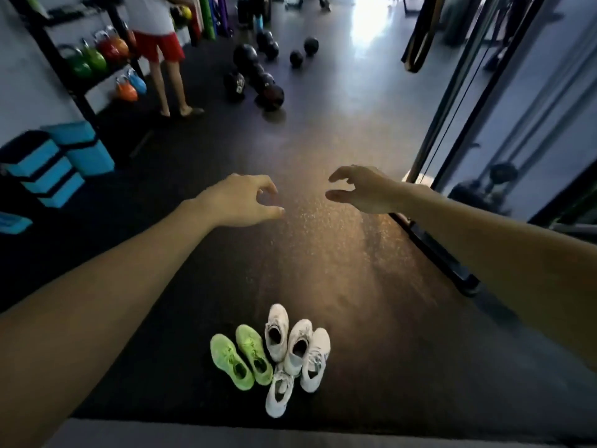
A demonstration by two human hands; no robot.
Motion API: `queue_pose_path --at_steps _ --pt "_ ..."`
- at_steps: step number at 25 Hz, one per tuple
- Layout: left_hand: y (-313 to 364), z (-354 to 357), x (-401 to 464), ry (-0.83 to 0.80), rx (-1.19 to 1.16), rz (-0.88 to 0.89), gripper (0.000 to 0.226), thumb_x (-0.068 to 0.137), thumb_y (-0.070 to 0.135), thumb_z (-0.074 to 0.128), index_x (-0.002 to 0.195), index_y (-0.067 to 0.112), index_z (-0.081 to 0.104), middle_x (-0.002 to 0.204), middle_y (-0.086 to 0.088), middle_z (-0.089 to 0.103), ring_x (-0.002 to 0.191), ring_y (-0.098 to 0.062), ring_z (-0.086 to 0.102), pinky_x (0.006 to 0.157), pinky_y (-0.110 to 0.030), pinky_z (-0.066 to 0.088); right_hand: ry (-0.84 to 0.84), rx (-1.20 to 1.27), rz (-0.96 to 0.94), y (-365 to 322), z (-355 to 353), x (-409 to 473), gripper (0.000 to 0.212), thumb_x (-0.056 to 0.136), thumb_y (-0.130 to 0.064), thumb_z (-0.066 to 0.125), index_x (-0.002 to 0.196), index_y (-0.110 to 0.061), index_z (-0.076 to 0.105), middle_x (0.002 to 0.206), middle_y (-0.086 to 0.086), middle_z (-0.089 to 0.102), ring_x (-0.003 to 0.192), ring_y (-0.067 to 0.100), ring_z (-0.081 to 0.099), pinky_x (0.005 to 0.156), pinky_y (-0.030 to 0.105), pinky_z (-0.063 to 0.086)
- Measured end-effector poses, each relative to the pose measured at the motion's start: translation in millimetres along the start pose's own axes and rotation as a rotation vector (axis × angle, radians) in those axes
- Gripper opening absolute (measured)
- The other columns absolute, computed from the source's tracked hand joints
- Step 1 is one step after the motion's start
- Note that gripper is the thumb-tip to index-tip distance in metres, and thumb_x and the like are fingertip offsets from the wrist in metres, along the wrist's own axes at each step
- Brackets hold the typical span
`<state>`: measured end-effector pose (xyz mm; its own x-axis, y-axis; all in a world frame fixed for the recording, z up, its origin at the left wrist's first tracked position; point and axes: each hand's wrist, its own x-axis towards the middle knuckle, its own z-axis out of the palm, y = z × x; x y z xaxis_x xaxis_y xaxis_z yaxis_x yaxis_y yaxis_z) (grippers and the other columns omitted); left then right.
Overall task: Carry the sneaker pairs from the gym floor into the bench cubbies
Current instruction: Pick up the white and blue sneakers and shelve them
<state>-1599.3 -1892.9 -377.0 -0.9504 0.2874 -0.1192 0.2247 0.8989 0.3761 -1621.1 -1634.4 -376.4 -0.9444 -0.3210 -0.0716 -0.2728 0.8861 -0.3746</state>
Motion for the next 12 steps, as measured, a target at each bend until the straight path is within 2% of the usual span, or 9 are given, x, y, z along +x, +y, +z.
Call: queue_pose_path --at_steps 4,9,12 --pt "-55.8 108.1 52.8 -0.119 0.003 -0.029 0.050 0.071 0.070 0.058 0.114 0.047 0.046 0.123 0.010 0.055 0.092 -0.006 0.048 0.072 -0.030 0.041 -0.062 -0.015 0.061 63.0 116.8 49.6 0.050 0.089 -0.051 0.053 0.131 -0.024 0.048 0.134 0.004 0.049 0.118 0.026 0.048 0.082 0.029 0.033" --pt "-126.1 286.8 90.6 -0.321 -0.018 -0.075 0.055 0.069 0.068 0.062 0.117 0.045 0.048 0.124 0.008 0.055 0.107 -0.016 0.054 0.083 -0.038 0.047 -0.179 0.053 0.096 145.0 317.4 79.1 0.052 0.087 -0.051 0.055 0.130 -0.022 0.047 0.131 0.005 0.050 0.118 0.026 0.048 0.094 0.040 0.042" --pt "-163.1 401.4 92.7 -0.387 -0.036 -0.081 0.055 0.068 0.065 0.064 0.116 0.042 0.051 0.121 0.010 0.056 0.106 -0.017 0.055 0.087 -0.043 0.049 -0.272 0.054 0.108 187.4 438.7 70.5 0.051 0.088 -0.051 0.053 0.129 -0.021 0.047 0.128 0.005 0.051 0.117 0.027 0.048 0.094 0.047 0.043"
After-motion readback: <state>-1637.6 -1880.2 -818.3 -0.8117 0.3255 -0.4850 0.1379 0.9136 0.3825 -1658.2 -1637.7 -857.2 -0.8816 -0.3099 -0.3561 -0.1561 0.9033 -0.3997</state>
